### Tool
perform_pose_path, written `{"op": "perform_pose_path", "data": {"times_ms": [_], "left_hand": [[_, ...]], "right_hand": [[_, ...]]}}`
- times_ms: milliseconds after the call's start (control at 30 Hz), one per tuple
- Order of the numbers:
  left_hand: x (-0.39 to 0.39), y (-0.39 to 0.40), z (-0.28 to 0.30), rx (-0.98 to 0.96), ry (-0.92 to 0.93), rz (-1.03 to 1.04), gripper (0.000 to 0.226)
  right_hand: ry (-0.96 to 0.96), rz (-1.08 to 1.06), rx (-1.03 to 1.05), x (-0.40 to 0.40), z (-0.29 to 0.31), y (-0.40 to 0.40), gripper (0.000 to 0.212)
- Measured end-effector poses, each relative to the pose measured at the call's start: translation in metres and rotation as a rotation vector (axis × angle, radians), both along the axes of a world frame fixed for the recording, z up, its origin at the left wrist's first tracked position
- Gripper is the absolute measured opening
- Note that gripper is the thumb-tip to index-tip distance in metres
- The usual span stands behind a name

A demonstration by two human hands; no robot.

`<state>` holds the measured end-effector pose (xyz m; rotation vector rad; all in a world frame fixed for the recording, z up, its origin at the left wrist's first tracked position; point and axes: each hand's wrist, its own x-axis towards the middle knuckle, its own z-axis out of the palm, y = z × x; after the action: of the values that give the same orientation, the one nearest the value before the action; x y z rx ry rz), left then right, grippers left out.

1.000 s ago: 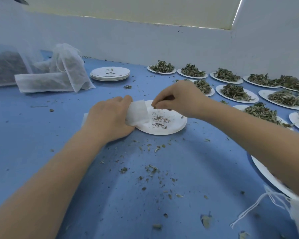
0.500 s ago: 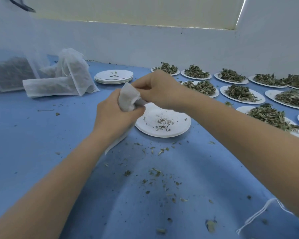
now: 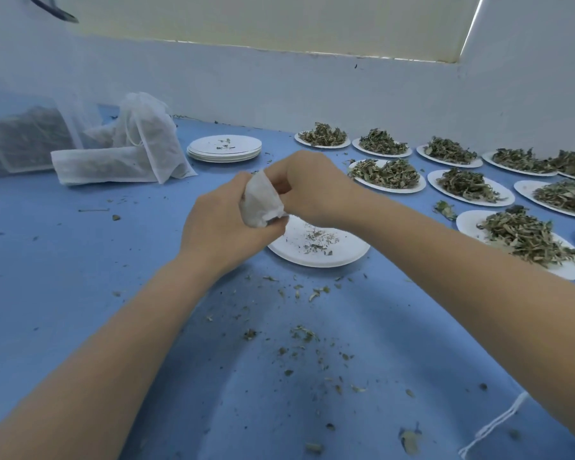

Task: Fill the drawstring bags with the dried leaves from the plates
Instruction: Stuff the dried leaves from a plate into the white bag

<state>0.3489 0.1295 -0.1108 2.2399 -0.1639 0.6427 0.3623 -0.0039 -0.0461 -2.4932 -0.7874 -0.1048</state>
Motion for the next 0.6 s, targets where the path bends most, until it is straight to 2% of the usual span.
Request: {"op": "perform_pose_path", "data": {"times_ms": [100,233,300,367,400,500,567,600], "left_hand": [[0.002,0.003,0.0,0.039,0.008,0.009,0.034],[0.005,0.008,-0.006,0.116,0.022,0.02,0.037],[0.007,0.01,-0.01,0.111,0.045,0.028,0.043],[0.008,0.014,-0.014,0.066,0.076,0.033,0.049],[0.009,0.016,-0.015,0.036,0.085,0.033,0.051],[0.01,0.018,-0.017,0.001,0.1,0.027,0.053],[0.01,0.018,-0.019,-0.007,0.122,0.017,0.052],[0.009,0.019,-0.019,-0.014,0.134,0.011,0.051]], "right_hand": [[0.103,0.051,0.123,-0.001,0.003,-0.015,0.02],[0.212,-0.035,0.277,-0.002,-0.008,-0.04,0.02],[0.247,-0.135,0.264,-0.002,-0.02,-0.05,0.019],[0.238,-0.261,0.111,-0.001,-0.033,-0.059,0.026],[0.204,-0.322,-0.023,0.001,-0.038,-0.062,0.039],[0.152,-0.442,-0.343,0.0,-0.052,-0.06,0.099],[0.247,-0.495,-0.336,-0.001,-0.058,-0.056,0.126],[0.291,-0.511,-0.285,-0.001,-0.061,-0.055,0.132]]}}
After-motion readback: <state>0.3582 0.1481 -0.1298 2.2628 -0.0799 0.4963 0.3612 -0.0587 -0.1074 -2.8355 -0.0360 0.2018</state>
